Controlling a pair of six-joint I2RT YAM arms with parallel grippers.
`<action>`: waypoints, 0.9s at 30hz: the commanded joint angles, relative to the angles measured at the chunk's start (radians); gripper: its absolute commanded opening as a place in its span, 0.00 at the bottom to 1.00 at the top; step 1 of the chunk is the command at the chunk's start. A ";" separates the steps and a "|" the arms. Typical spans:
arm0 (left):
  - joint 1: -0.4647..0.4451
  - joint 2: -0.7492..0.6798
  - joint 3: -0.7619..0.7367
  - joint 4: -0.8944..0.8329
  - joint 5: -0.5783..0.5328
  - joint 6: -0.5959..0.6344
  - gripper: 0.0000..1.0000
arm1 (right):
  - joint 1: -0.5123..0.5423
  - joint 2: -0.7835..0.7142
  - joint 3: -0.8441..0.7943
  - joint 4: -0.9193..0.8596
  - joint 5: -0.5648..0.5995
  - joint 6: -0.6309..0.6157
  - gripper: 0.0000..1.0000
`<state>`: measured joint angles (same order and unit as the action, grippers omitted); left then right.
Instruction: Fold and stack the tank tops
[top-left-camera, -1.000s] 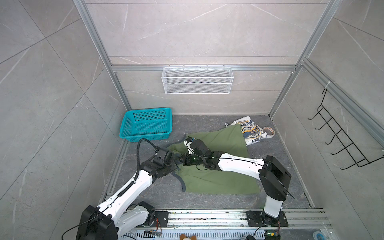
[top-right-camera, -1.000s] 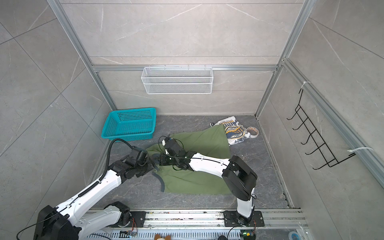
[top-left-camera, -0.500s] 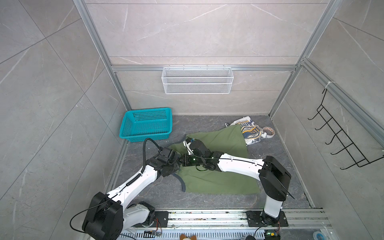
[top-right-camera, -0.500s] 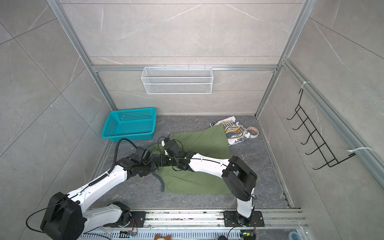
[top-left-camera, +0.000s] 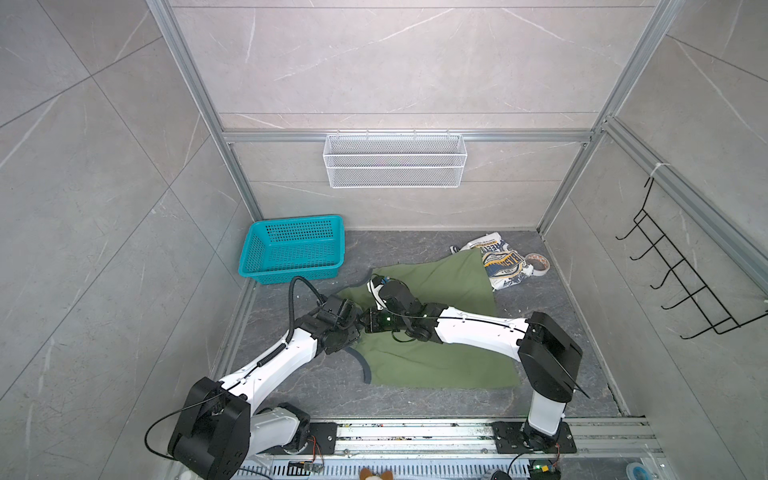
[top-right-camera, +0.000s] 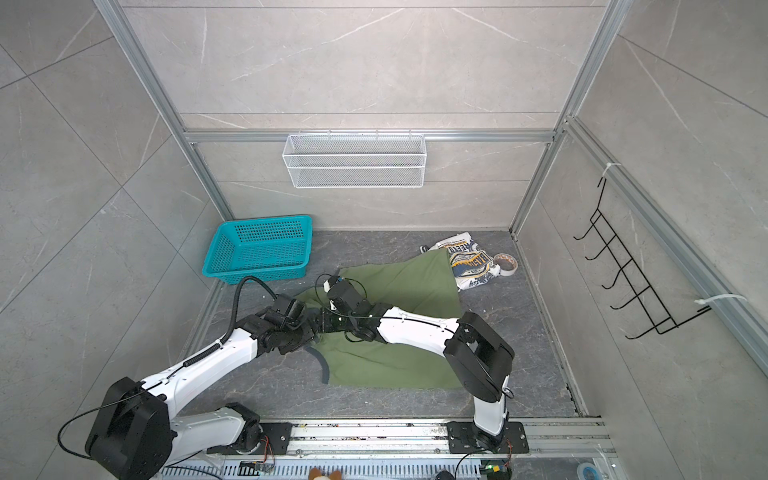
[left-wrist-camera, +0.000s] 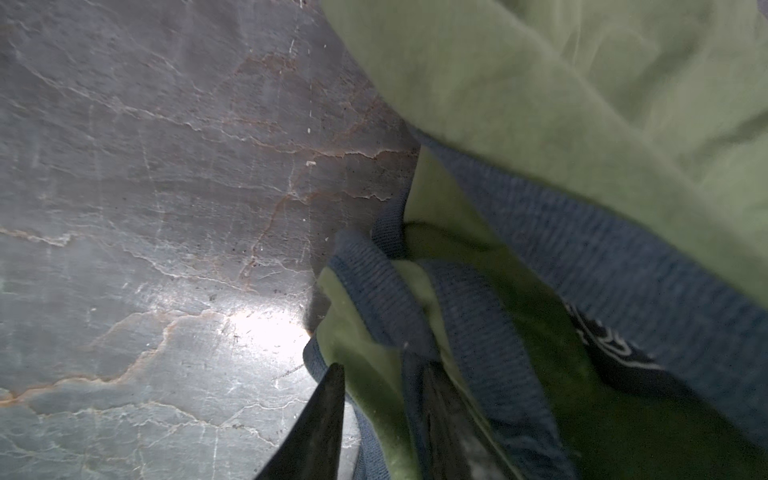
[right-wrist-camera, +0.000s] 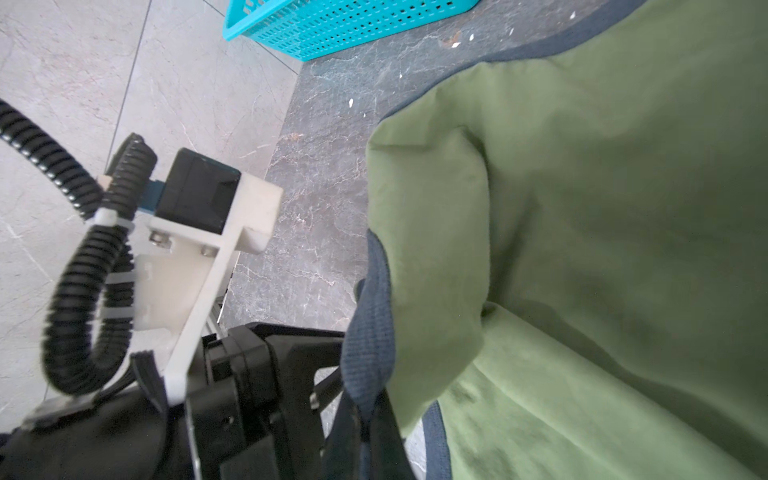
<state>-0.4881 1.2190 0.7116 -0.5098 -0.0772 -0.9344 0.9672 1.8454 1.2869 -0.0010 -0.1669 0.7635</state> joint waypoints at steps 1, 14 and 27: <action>0.017 0.012 -0.035 -0.041 -0.039 0.014 0.34 | 0.006 -0.060 -0.003 -0.001 0.032 -0.023 0.00; 0.026 -0.230 -0.061 -0.051 -0.040 -0.003 0.30 | 0.006 -0.045 -0.003 -0.004 0.037 -0.026 0.00; 0.025 -0.252 -0.030 0.028 0.077 -0.055 0.42 | 0.018 -0.038 0.009 0.013 0.008 -0.024 0.00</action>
<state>-0.4641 0.9443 0.6678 -0.5308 -0.0414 -0.9718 0.9745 1.8179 1.2865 -0.0036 -0.1532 0.7616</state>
